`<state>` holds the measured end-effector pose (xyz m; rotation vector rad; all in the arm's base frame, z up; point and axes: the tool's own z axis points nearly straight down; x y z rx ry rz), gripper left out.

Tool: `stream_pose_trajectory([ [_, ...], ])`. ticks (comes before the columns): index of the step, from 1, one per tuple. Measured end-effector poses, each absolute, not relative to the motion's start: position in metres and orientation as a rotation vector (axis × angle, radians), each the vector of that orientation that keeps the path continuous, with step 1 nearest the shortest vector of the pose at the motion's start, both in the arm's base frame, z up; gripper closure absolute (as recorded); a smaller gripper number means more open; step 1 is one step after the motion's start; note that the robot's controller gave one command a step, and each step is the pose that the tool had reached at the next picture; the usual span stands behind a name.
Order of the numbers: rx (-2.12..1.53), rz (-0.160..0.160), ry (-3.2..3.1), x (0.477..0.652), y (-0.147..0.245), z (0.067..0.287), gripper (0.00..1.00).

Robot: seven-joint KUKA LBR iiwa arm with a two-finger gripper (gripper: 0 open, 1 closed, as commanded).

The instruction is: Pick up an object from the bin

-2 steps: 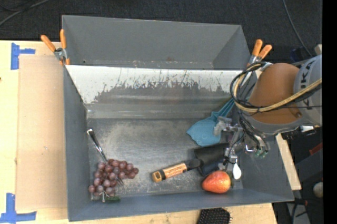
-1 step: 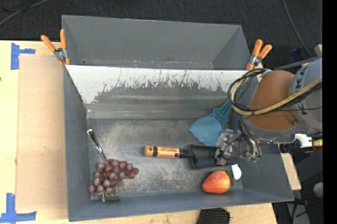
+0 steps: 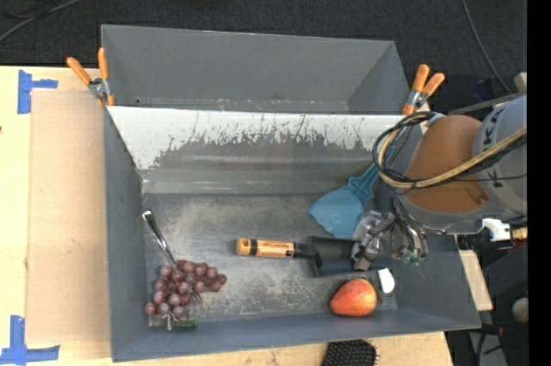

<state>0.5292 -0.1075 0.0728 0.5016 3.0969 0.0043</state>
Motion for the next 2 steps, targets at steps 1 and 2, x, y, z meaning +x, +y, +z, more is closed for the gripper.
stream_pose_trajectory([
  [1, 0.522, 0.006, 3.095, 0.5293, -0.1074, 0.0726, 1.0],
  [2, 0.525, 0.01, 3.091, 0.5252, -0.1083, 0.0726, 1.0],
])
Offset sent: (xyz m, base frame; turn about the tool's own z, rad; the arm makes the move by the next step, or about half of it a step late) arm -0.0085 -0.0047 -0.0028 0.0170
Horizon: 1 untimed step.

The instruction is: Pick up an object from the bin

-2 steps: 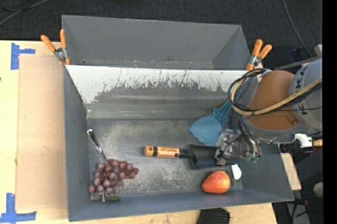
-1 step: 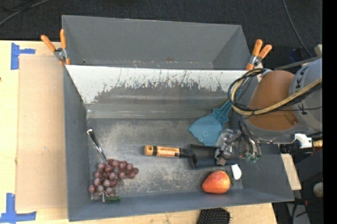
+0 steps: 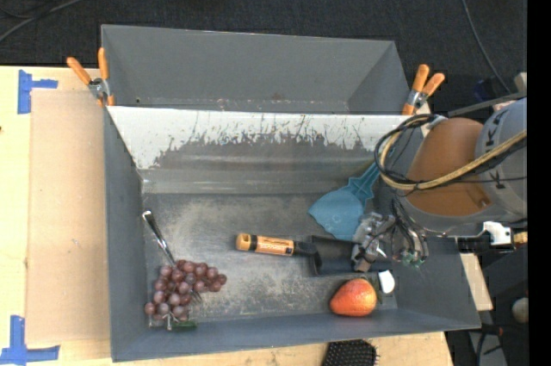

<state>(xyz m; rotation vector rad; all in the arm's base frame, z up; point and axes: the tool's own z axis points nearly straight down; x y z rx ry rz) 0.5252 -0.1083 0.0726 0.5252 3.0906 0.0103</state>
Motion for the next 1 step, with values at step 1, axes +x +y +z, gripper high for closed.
stream_pose_trajectory([
  [1, 0.519, 0.007, 3.095, 0.5254, -0.1087, 0.0717, 1.0],
])
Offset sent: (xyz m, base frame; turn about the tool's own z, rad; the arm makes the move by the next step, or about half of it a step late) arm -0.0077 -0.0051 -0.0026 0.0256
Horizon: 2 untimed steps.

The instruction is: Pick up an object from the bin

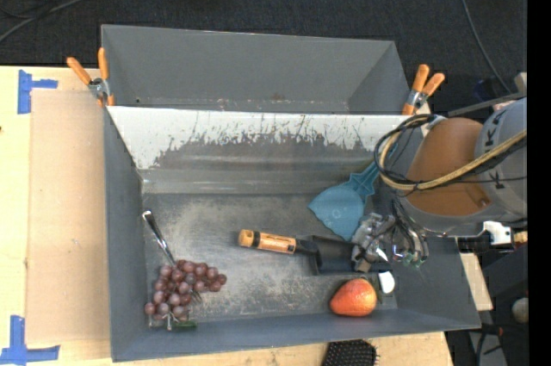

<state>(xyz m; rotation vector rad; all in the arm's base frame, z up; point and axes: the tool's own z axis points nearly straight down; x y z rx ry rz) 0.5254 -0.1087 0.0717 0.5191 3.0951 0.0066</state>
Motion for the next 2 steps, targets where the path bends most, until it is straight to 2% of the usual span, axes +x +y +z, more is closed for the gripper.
stream_pose_trajectory([
  [2, 0.553, 0.008, 3.09, 0.5235, -0.113, 0.0775, 1.0],
])
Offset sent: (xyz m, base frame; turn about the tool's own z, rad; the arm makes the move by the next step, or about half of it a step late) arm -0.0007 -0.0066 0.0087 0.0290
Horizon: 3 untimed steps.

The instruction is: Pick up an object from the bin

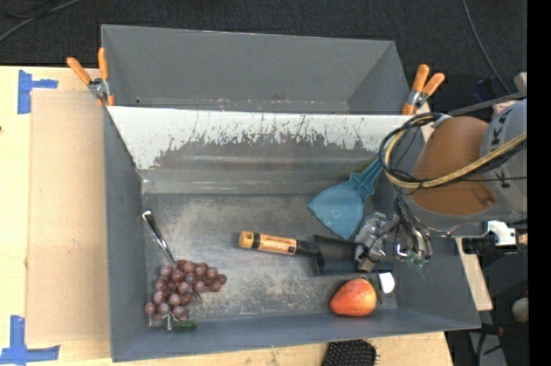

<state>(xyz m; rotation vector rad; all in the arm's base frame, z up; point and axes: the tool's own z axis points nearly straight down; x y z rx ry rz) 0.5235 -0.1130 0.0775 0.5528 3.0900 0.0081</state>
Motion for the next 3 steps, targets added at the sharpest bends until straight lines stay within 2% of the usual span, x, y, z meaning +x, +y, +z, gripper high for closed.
stream_pose_trajectory([
  [1, 0.607, 0.008, 3.08, 0.511, -0.101, 0.07, 1.0],
  [2, 0.597, 0.008, 3.079, 0.509, -0.104, 0.09, 1.0],
  [3, 0.606, 0.009, 3.078, 0.511, -0.103, 0.093, 1.0],
])
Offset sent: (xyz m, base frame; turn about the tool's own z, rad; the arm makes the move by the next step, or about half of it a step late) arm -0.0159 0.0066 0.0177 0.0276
